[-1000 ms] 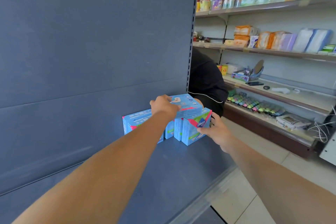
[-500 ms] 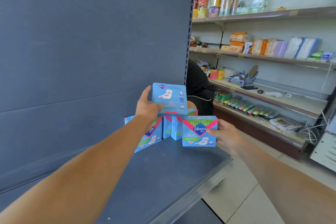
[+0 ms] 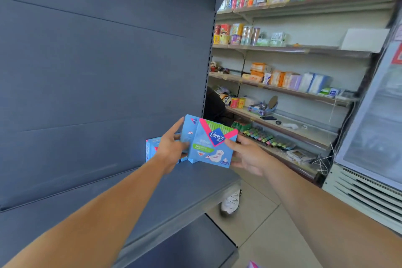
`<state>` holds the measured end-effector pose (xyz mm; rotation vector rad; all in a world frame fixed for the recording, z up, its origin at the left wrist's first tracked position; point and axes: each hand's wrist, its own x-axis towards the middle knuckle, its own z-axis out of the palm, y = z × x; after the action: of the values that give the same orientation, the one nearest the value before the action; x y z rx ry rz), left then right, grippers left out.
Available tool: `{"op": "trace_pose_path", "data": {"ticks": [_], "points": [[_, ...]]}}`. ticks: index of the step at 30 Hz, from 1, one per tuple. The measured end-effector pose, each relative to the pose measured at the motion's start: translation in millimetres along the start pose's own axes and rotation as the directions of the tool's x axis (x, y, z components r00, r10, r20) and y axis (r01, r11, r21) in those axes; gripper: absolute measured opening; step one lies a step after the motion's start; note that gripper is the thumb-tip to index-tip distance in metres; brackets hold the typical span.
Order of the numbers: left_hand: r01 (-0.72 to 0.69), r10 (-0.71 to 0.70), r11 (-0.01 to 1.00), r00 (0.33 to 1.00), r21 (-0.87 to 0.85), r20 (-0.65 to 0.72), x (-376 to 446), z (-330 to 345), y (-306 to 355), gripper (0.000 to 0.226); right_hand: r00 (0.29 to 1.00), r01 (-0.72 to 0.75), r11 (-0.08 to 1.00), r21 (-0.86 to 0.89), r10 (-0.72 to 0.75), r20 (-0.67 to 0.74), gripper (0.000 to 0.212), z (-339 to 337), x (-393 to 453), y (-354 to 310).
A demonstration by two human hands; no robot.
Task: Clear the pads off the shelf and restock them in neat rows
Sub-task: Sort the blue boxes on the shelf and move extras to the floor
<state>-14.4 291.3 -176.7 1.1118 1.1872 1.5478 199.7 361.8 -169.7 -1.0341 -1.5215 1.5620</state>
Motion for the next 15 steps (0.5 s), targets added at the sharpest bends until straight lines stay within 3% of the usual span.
{"op": "trace_pose_path", "data": {"ticks": [6,8,9,11,12,15], "points": [[0.101,-0.100,0.995,0.994,-0.015,0.046,-46.9,15.1,0.2,0.063,0.996,-0.004,1.000,0.007,0.004,-0.086,0.032,15.1,-50.2,-1.1],[0.082,-0.103,0.985,0.986,0.154,0.132,-60.3,16.3,1.0,0.058,0.990,-0.004,1.000,-0.019,0.001,-0.138,0.035,15.7,-64.4,1.5],[0.018,-0.088,0.941,0.977,0.339,0.192,-67.3,14.6,0.6,0.071,0.988,-0.008,1.000,-0.024,0.004,-0.157,0.036,15.4,-72.5,2.6],[-0.162,-0.046,0.701,0.962,0.695,0.270,-81.9,9.3,-1.4,0.107,0.984,-0.018,0.999,-0.032,0.012,-0.180,0.038,14.2,-88.0,4.0],[-0.262,-0.004,0.568,0.947,0.780,0.322,-88.8,7.2,-1.6,0.118,0.982,-0.021,0.999,-0.041,0.013,-0.189,0.038,13.0,-94.9,5.1],[-0.452,0.039,0.339,0.883,0.825,0.467,-100.8,6.0,-1.9,0.121,0.978,-0.004,0.997,-0.076,-0.012,-0.206,0.039,11.9,-114.3,7.1]]}}
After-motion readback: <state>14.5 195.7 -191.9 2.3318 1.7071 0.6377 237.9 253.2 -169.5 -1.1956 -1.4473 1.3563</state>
